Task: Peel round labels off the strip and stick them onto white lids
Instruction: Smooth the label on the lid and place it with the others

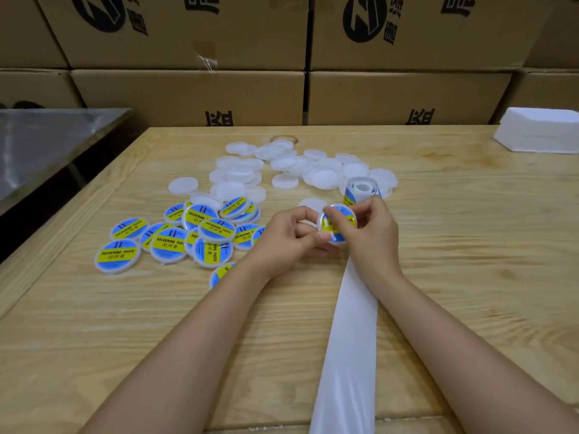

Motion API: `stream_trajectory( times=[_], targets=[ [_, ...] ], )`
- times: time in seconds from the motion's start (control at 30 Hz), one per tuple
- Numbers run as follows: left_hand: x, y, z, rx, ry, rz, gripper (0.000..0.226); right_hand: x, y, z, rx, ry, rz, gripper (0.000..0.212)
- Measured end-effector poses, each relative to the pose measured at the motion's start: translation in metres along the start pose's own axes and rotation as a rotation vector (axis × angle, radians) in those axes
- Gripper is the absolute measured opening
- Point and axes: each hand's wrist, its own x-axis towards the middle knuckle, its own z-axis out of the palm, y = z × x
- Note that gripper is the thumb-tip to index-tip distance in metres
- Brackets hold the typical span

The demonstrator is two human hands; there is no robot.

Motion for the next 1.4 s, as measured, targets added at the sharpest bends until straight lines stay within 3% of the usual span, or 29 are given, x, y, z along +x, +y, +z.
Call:
stream_trajectory(
  times=[0.3, 0.5, 0.63, 0.73, 0.9, 1.0, 1.1, 1.23, 1.4],
  targets=[
    [-0.002, 0.004, -0.009, -0.117, 0.116, 0.048, 0.007, 0.003, 0.001, -0.001, 0.077, -0.258, 0.007, 0.027],
    [-0.003, 0.006, -0.017, -0.134, 0.121, 0.022, 0.012, 0.007, 0.001, -0.010, 0.133, -0.243, -0.050, 0.017],
    [-0.003, 0.006, -0.017, -0.073, 0.152, 0.019, 0.014, 0.004, 0.003, -0.010, -0.051, -0.211, -0.107, 0.022],
    [0.000, 0.003, -0.011, 0.045, 0.252, 0.051, 0.019, 0.001, 0.000, -0.007, -0.212, -0.124, -0.294, 0.005],
    [0.002, 0.001, -0.011, 0.295, 0.473, 0.169, 0.024, -0.001, -0.003, -0.007, -0.243, -0.044, -0.341, 0.051],
    [0.003, 0.005, -0.024, 0.595, 0.751, 0.233, 0.032, 0.002, -0.002, -0.008, -0.319, 0.080, -0.356, 0.043],
    [0.006, 0.009, -0.043, 0.865, 0.962, 0.114, 0.034, 0.006, -0.001, -0.008, -0.411, 0.184, -0.302, 0.035],
    [0.005, 0.003, -0.060, 1.005, 1.009, -0.058, 0.037, 0.008, 0.000, -0.009, -0.508, 0.162, -0.173, 0.043],
    [0.004, -0.003, -0.067, 1.182, 1.004, -0.053, 0.042, 0.010, 0.001, -0.009, -0.560, 0.111, -0.137, 0.043]
  ],
)
